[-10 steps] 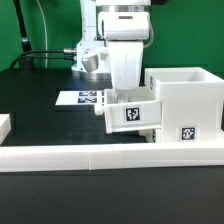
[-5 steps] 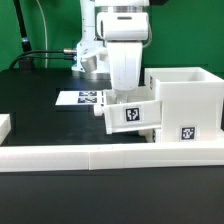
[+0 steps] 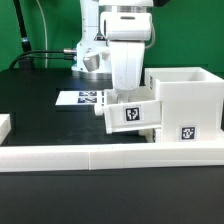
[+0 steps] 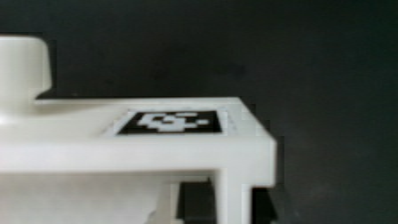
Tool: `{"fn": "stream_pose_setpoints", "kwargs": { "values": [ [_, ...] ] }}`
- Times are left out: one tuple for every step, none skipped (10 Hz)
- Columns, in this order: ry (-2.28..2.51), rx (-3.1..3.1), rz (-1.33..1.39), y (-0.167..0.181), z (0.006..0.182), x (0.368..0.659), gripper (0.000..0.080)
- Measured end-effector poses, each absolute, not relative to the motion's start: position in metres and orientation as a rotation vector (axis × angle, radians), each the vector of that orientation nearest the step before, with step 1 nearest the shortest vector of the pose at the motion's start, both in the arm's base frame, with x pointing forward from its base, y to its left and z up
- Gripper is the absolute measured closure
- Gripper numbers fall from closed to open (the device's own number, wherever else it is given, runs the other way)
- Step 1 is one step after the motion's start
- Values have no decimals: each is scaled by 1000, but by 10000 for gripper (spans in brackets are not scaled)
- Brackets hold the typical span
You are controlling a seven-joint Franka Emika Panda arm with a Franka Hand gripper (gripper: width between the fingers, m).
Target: Assemble drawer
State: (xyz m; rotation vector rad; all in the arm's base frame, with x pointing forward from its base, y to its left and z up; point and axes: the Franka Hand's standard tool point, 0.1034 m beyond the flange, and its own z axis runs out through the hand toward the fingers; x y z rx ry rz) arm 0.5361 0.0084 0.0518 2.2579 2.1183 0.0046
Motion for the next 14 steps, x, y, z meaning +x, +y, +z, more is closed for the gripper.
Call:
{"fn": "stream_pose_setpoints", "kwargs": {
  "values": [
    [2119,2257,5,8,52,536,755],
    [2121,2255,5,9,52,536,755],
    [2124,2251,7,9,52,536,755],
    [2125,2245,15,8,53,537,755],
    [2123,2249,15,6,52,536,755],
    [2124,2250,14,6,52,536,755],
    [2123,2250,14,6,52,536,755],
    [2126,2247,14,6,51,536,755],
    [2136,2232,9,10,51,536,755],
    [2114,2242,-5,12,52,536,755],
    [2092,2262,-7,12,52,536,754],
    [2088,2266,-7,12,52,536,754],
    [2086,2268,-7,11,52,536,754],
    [2085,2269,-7,11,52,536,754]
  ]
}}
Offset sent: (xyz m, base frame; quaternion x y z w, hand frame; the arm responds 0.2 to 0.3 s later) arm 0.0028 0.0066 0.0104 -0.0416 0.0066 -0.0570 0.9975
